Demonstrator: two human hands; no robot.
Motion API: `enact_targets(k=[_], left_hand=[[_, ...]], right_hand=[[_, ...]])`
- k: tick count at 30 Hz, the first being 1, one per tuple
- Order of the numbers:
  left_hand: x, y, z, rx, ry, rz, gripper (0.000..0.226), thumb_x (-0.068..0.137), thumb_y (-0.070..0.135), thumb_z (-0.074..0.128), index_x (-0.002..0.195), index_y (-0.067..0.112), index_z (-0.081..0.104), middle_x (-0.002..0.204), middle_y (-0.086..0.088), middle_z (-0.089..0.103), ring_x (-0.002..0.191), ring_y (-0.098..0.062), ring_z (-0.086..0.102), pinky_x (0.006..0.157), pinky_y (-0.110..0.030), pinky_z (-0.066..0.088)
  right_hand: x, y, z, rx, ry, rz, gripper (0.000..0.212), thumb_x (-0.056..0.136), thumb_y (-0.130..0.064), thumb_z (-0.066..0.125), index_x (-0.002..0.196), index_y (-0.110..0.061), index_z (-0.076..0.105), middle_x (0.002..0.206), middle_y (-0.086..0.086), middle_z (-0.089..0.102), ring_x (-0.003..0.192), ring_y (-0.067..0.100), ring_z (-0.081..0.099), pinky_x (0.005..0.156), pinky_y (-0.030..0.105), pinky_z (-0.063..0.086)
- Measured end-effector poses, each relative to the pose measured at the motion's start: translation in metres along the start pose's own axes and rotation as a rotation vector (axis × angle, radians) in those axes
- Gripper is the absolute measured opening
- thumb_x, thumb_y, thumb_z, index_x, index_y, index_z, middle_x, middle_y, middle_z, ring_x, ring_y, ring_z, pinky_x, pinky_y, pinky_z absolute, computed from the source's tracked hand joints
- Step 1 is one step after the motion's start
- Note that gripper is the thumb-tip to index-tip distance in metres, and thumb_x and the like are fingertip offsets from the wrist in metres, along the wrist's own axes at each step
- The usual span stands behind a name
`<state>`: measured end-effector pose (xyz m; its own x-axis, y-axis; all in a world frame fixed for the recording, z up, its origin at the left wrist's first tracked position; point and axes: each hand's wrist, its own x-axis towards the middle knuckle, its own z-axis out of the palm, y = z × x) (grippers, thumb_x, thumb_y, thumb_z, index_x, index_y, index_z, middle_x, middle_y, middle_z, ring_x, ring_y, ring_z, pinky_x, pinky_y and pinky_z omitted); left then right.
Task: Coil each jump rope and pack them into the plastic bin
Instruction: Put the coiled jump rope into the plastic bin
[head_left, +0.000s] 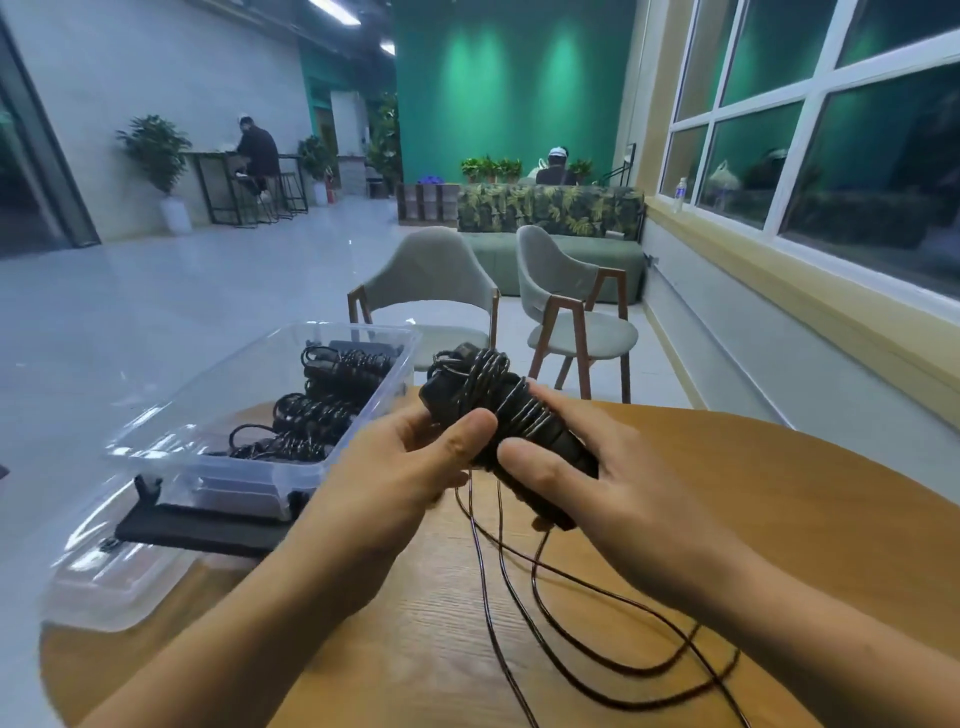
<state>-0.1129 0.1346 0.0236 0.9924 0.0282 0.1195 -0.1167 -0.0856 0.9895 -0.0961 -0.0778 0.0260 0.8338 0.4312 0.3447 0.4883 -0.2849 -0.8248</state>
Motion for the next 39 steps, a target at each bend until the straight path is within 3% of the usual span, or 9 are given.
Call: enact_targets(k=[4, 8, 13, 16, 20, 26, 30, 36, 39], left_hand=[[0.012, 0.019, -0.034, -0.019, 0.083, 0.011, 0.038, 0.081, 0.049, 0.073, 0.103, 0.02, 0.079, 0.1, 0.0, 0.081, 0.092, -0.01, 0.077, 0.094, -0.037, 0.053], [0.043, 0.03, -0.08, 0.004, 0.127, 0.008, 0.055, 0.076, 0.053, 0.075, 0.109, 0.009, 0.076, 0.1, -0.009, 0.081, 0.094, -0.017, 0.078, 0.087, -0.029, 0.057], [0.087, 0.027, -0.133, -0.018, 0.12, -0.052, 0.055, 0.081, 0.046, 0.073, 0.12, 0.008, 0.067, 0.105, -0.012, 0.08, 0.095, -0.026, 0.079, 0.078, -0.026, 0.056], [0.11, 0.018, -0.166, 0.071, 0.062, -0.109, 0.057, 0.084, 0.048, 0.074, 0.126, 0.011, 0.062, 0.112, -0.014, 0.078, 0.103, -0.031, 0.077, 0.084, -0.03, 0.054], [0.13, 0.004, -0.199, 0.139, 0.019, -0.192, 0.063, 0.084, 0.048, 0.076, 0.129, 0.009, 0.057, 0.113, -0.017, 0.077, 0.104, -0.032, 0.077, 0.085, -0.032, 0.061], [0.146, -0.009, -0.217, 0.367, 0.033, -0.205, 0.061, 0.078, 0.057, 0.075, 0.112, 0.007, 0.072, 0.1, -0.01, 0.079, 0.093, -0.019, 0.078, 0.085, -0.028, 0.061], [0.156, -0.018, -0.224, 0.529, 0.069, -0.205, 0.059, 0.081, 0.065, 0.073, 0.099, 0.01, 0.078, 0.09, -0.004, 0.081, 0.09, -0.017, 0.078, 0.091, -0.031, 0.061], [0.165, -0.025, -0.235, 0.66, 0.028, -0.263, 0.07, 0.071, 0.077, 0.071, 0.09, 0.01, 0.08, 0.078, 0.0, 0.079, 0.086, -0.019, 0.075, 0.089, -0.032, 0.061], [0.17, -0.032, -0.235, 0.774, 0.014, -0.283, 0.097, 0.048, 0.096, 0.066, 0.091, 0.01, 0.079, 0.085, -0.006, 0.08, 0.092, -0.026, 0.076, 0.095, -0.045, 0.061]], right_hand=[[0.048, -0.022, 0.024, 0.078, 0.019, -0.045, 0.008, 0.102, -0.053, 0.063, 0.106, -0.059, 0.063, 0.105, -0.015, 0.071, 0.1, 0.014, 0.073, 0.074, 0.047, 0.067], [0.102, -0.035, 0.047, 0.051, -0.022, -0.06, 0.011, 0.107, -0.042, 0.062, 0.114, -0.042, 0.07, 0.099, -0.009, 0.075, 0.095, 0.016, 0.075, 0.079, 0.045, 0.067], [0.175, -0.035, 0.078, 0.042, -0.103, 0.054, 0.03, 0.108, -0.036, 0.063, 0.121, -0.01, 0.071, 0.098, 0.012, 0.074, 0.081, 0.028, 0.077, 0.062, 0.039, 0.067], [0.208, -0.026, 0.095, 0.008, -0.168, 0.114, 0.031, 0.107, -0.036, 0.064, 0.117, -0.007, 0.071, 0.094, 0.014, 0.074, 0.072, 0.025, 0.075, 0.06, 0.038, 0.066], [0.246, -0.008, 0.115, -0.115, -0.242, 0.159, 0.04, 0.102, -0.048, 0.069, 0.114, -0.01, 0.075, 0.101, 0.02, 0.077, 0.086, 0.035, 0.079, 0.077, 0.052, 0.067], [0.281, 0.006, 0.127, -0.216, -0.414, 0.22, 0.046, 0.1, -0.054, 0.07, 0.113, -0.01, 0.078, 0.109, 0.013, 0.08, 0.106, 0.03, 0.076, 0.102, 0.047, 0.059], [0.299, 0.011, 0.13, -0.177, -0.567, 0.307, 0.053, 0.104, -0.046, 0.067, 0.124, 0.003, 0.07, 0.106, 0.018, 0.076, 0.096, 0.029, 0.072, 0.106, 0.051, 0.055], [0.319, 0.009, 0.139, -0.157, -0.715, 0.451, 0.035, 0.108, -0.032, 0.064, 0.121, 0.0, 0.066, 0.096, 0.011, 0.076, 0.086, 0.022, 0.073, 0.078, 0.033, 0.061], [0.323, 0.01, 0.144, -0.181, -0.775, 0.519, 0.026, 0.109, -0.023, 0.062, 0.119, 0.0, 0.067, 0.098, 0.012, 0.078, 0.087, 0.024, 0.076, 0.079, 0.036, 0.064]])
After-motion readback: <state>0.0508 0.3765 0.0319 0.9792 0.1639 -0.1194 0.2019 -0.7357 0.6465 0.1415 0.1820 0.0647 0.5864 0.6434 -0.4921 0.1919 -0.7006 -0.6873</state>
